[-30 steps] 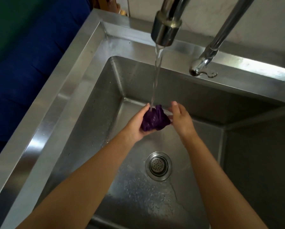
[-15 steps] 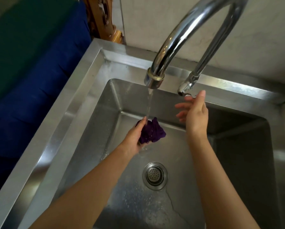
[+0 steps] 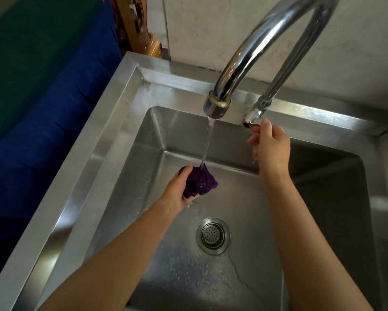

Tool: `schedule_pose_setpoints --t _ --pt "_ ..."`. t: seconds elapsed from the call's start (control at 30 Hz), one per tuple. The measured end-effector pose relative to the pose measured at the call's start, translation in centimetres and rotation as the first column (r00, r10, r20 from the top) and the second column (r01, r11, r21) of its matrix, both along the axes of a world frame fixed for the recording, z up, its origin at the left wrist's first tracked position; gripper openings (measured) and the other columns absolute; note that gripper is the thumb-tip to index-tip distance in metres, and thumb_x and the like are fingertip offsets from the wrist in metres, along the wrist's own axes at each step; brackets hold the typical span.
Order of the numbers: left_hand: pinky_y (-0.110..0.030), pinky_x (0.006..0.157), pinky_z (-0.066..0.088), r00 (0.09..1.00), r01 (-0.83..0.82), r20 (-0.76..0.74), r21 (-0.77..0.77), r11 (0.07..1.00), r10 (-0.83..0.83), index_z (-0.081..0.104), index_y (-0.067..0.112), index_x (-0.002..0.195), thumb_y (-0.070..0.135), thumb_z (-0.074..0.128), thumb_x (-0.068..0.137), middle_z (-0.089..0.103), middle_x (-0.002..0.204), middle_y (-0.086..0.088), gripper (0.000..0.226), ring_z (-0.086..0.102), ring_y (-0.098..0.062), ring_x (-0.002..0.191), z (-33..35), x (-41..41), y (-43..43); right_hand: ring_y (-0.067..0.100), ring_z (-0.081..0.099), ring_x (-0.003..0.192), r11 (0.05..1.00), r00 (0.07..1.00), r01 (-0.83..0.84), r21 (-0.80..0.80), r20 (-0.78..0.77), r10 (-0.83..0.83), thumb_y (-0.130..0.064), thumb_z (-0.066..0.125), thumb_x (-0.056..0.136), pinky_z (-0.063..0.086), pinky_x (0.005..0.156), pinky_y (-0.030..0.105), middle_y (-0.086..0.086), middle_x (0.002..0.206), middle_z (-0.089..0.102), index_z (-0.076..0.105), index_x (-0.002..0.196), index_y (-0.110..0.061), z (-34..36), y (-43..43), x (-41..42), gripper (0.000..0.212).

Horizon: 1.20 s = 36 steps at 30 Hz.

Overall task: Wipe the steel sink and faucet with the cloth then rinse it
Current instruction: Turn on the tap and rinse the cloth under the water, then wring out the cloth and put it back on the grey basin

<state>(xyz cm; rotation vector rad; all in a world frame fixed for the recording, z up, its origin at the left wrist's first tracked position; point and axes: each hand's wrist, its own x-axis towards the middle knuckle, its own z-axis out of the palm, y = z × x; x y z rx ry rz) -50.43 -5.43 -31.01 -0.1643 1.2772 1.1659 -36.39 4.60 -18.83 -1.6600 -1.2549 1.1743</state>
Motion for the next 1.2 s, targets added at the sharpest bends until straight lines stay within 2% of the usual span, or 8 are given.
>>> schedule_pose_setpoints --t 0.23,0.4,0.63,0.83,0.93,1.03,1.1,1.2 --pt "-0.050 0.093 0.050 1.000 0.016 0.003 -0.014 1.000 -0.016 0.055 0.013 0.115 0.032 0.062 0.088 0.065 0.106 -0.012 0.034 0.064 -0.027 0.099 -0.4 -0.1 -0.1 0.009 0.046 0.058 1.000 0.998 -0.002 0.026 -0.070 0.004 -0.027 0.038 0.099 0.039 0.063 0.029 -0.003 0.064 0.055 0.059 0.075 -0.020 -0.3 -0.2 0.4 0.032" --pt "-0.046 0.089 0.052 0.999 0.044 0.012 -0.006 0.999 -0.044 0.055 0.014 0.117 0.032 0.062 0.087 0.065 0.106 -0.011 0.035 0.064 -0.025 0.097 -0.1 -0.3 0.1 0.007 0.040 0.054 0.998 0.953 -0.044 -0.038 -0.303 0.030 -0.025 0.034 0.101 0.032 0.052 0.021 -0.001 0.067 0.051 0.060 0.091 -0.011 -0.6 -0.7 0.9 0.031" --pt "-0.045 0.089 0.052 0.997 0.074 0.006 0.018 0.997 -0.075 0.056 0.016 0.117 0.035 0.064 0.086 0.065 0.112 -0.011 0.038 0.065 -0.025 0.100 0.3 -0.3 0.9 0.010 0.034 0.055 0.991 0.841 -0.100 -0.089 -0.540 0.036 -0.022 0.031 0.102 0.027 0.054 0.024 0.001 0.070 0.049 0.058 0.095 -0.008 -1.3 -0.7 1.3 0.031" --pt "-0.047 0.092 0.051 0.994 0.113 -0.003 0.029 0.993 -0.113 0.057 0.015 0.115 0.039 0.065 0.084 0.067 0.112 -0.010 0.039 0.065 -0.025 0.100 0.7 0.7 2.0 0.011 0.035 0.059 0.976 0.818 -0.185 -0.118 -0.569 0.086 -0.027 0.031 0.102 0.029 0.058 0.024 -0.001 0.072 0.053 0.057 0.102 -0.008 -1.7 -0.4 2.1 0.033" --pt "-0.044 0.083 0.055 0.990 0.139 -0.024 0.015 0.990 -0.139 0.059 0.016 0.108 0.042 0.064 0.083 0.068 0.109 -0.009 0.036 0.067 -0.023 0.094 0.9 1.6 2.6 0.012 0.050 0.067 0.976 0.888 -0.193 -0.104 -0.442 0.129 -0.034 0.028 0.102 0.043 0.065 0.026 -0.001 0.081 0.062 0.059 0.104 -0.014 -2.2 -0.6 2.2 0.037" --pt "-0.040 0.073 0.057 0.986 0.162 -0.038 -0.009 0.987 -0.163 0.061 0.016 0.101 0.046 0.060 0.084 0.070 0.096 -0.008 0.034 0.068 -0.022 0.083 0.7 2.9 2.7 0.014 0.057 0.108 0.971 0.968 -0.239 -0.013 -0.087 0.237 -0.039 0.031 0.100 0.045 0.095 0.018 -0.001 0.113 0.061 0.056 0.120 -0.017 -4.1 -2.5 2.5 0.038" --pt "-0.041 0.079 0.056 0.979 0.200 -0.027 -0.025 0.980 -0.201 0.062 0.015 0.109 0.052 0.056 0.084 0.070 0.094 -0.008 0.045 0.068 -0.023 0.082 0.6 4.0 2.8 0.010 0.040 0.130 0.899 0.898 -0.428 0.091 0.153 0.412 -0.041 0.038 0.097 0.028 0.103 0.006 0.002 0.138 0.046 0.044 0.137 -0.018 -6.0 -5.1 3.1 0.046" --pt "-0.035 0.064 0.053 0.973 0.231 0.034 -0.080 0.970 -0.229 0.062 0.015 0.104 0.057 0.049 0.085 0.068 0.087 -0.009 0.048 0.066 -0.023 0.077 0.2 6.2 2.6 0.018 0.031 0.138 0.720 0.693 -0.684 0.120 0.415 0.590 -0.054 0.040 0.088 0.028 0.109 0.028 -0.002 0.154 0.026 0.032 0.143 -0.030 -8.4 -8.9 4.3 0.061"
